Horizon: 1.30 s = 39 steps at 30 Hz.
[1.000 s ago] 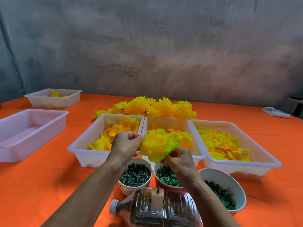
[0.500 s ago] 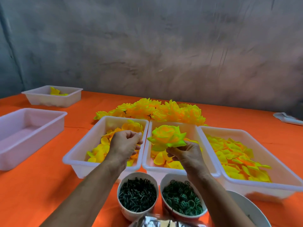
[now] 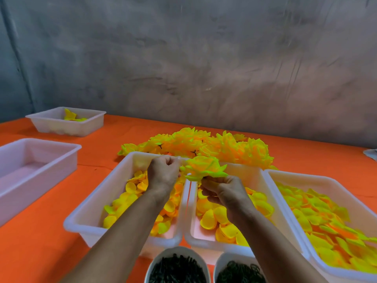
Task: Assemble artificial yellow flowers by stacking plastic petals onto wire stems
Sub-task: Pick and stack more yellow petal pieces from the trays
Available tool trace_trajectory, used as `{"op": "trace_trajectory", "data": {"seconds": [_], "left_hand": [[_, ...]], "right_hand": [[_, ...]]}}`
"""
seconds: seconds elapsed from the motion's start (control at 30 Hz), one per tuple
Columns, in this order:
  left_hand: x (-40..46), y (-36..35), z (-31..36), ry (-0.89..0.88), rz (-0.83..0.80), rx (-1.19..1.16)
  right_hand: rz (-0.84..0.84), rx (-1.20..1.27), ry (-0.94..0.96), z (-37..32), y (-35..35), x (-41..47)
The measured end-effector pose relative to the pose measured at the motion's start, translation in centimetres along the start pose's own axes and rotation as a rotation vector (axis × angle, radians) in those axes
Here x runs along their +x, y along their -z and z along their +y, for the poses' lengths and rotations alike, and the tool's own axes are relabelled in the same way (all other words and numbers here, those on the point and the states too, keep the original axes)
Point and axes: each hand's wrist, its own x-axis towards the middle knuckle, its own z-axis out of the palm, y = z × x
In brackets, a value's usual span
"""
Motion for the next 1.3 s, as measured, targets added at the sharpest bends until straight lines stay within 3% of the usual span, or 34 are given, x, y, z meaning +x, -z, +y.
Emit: {"op": "trace_trajectory", "data": {"seconds": [0.27, 0.63, 0.87, 1.03, 1.13, 1.3], "left_hand": [[3.9, -0.9, -2.9, -0.028, 0.180, -0.037], [5.8, -0.4, -5.4, 0.090, 0.264, -0.095], [6.0, 0.1, -5.8, 0.092, 0.289, -0.074], [6.0, 0.6, -5.8, 0.125, 0.306, -0.062], [6.1, 1.0, -5.4, 0.143, 0.315, -0.103], [6.5, 2.3, -5.1, 0.192, 0.422, -0.223]], "right_hand": [[-0.025, 0.050, -0.095, -1.5, -1.4, 5.0], [-0.048, 0.315, -0.290, -2.8, -7.2, 14.0], [-0.119, 0.301, -0.230, -5.2, -10.2, 19.3], [-0.099, 0.053, -0.214, -4.7, -11.0, 18.2], [-0.182, -0.077, -0.152, -3.0, -9.2, 14.9], [-0.270, -0.521, 0.099, 0.2, -5.2, 10.4]]}}
